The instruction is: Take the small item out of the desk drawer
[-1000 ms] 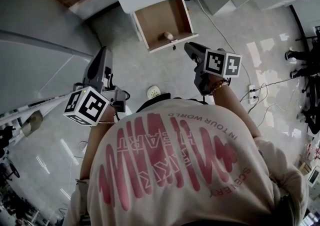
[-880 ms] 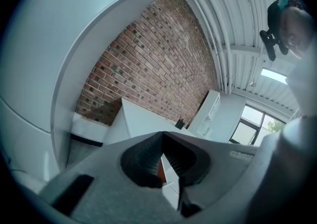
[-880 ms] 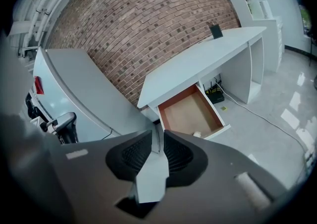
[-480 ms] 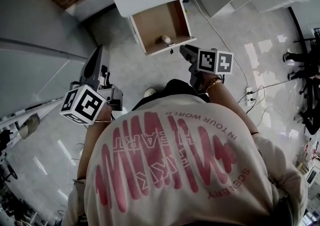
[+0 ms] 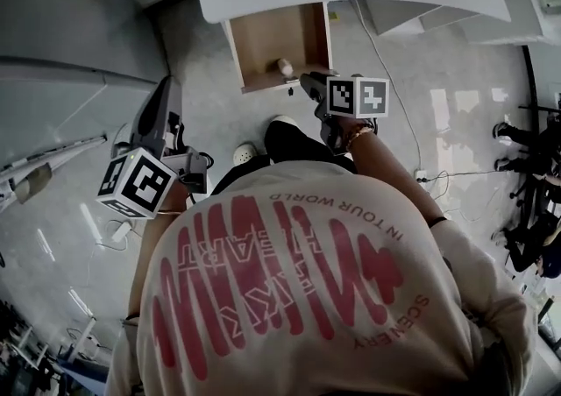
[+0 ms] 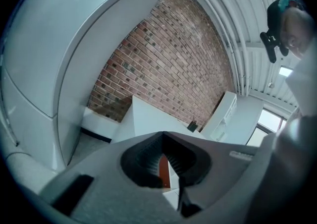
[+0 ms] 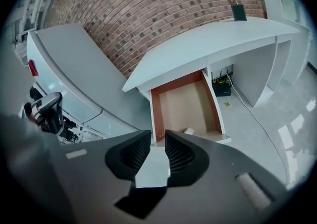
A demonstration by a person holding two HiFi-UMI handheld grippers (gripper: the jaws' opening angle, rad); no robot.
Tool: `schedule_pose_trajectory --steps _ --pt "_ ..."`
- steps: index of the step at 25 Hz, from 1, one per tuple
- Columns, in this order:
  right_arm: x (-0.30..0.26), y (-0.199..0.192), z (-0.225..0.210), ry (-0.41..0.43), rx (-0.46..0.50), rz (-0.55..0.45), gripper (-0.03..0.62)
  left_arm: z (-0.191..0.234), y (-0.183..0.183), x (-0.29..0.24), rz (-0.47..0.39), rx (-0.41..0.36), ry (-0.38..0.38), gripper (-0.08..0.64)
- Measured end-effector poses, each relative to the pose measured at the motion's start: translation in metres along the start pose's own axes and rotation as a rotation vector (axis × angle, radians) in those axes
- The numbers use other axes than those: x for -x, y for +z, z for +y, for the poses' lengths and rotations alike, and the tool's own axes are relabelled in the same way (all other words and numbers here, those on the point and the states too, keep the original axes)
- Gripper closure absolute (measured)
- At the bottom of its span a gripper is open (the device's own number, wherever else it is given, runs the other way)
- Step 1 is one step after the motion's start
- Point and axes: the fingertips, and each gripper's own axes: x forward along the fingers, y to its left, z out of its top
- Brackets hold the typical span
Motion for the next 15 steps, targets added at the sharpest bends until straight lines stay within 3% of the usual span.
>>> schedule_pose_trajectory --steps 7,15 --pt "-0.049 0.008 -0.031 0.052 0.106 0.168 0.486 0.017 -0.009 -0.020 -0.056 0.029 0.179 0.557" --pt "-0.094 -0.009 -0.057 0.079 0.220 0.340 0.477 0.033 -0.035 -0.016 -0.045 0.106 0.331 0.557"
